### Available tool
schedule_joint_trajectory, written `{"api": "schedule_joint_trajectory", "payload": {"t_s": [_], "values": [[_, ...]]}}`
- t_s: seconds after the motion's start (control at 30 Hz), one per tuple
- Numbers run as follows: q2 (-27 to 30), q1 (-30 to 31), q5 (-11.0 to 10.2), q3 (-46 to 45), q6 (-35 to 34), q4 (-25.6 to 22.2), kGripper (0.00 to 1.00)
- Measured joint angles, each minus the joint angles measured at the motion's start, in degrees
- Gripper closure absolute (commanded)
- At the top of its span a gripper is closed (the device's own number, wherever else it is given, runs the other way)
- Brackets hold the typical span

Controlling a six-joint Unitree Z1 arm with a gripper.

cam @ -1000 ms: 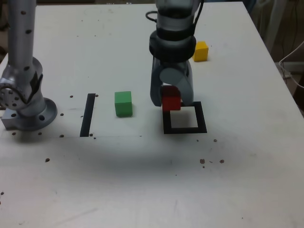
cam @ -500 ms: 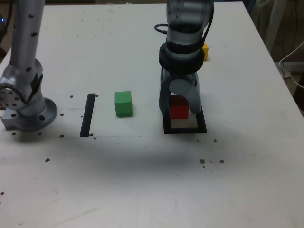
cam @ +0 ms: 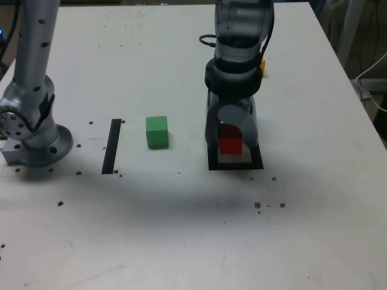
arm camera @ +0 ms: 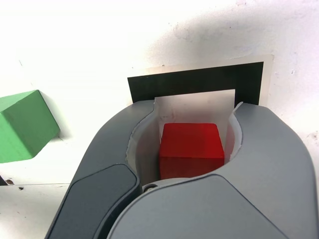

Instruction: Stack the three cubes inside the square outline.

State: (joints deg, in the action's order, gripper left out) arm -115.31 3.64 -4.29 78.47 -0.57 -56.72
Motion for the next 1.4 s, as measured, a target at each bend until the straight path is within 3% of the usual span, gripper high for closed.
{"api": "schedule_joint_trajectory", "payload": {"t_s": [0.6, 1.03, 1.4], "values": [[0.0, 0.2, 0.0, -0.8, 0.2, 2.1, 0.03], [4.2, 0.2, -0.1, -4.4, 0.0, 3.1, 0.01], [10.2, -0.9, -3.8, -4.7, -0.1, -1.5, 0.01]]}}
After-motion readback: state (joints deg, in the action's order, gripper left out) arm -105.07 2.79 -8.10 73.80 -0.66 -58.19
